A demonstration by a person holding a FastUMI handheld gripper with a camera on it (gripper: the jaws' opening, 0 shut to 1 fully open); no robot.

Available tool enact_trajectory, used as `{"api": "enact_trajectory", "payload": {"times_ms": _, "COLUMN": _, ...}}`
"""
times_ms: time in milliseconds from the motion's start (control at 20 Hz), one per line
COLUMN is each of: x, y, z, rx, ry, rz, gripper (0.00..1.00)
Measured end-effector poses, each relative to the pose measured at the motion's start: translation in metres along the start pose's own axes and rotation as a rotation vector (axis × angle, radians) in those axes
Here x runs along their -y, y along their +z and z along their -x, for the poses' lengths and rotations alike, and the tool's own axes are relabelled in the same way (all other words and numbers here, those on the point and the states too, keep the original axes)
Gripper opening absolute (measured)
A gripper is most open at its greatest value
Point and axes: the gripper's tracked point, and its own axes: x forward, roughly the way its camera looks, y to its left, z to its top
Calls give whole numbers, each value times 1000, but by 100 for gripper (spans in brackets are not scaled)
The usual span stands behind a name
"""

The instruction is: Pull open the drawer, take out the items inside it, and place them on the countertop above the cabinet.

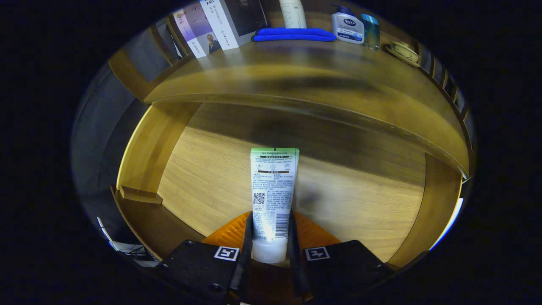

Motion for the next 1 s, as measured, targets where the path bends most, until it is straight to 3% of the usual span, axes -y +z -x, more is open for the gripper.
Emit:
{"api": "enact_trajectory", "payload": {"times_ms": 600, "x": -18, "y": 10, "z": 80, "rx": 143, "ry": 111, "rz": -5, "gripper": 42}}
{"api": "enact_trajectory", "payload": {"times_ms": 1000, "x": -3, "y": 59, "z": 116, "rx": 247, "ry": 116, "rz": -54, "gripper": 42}}
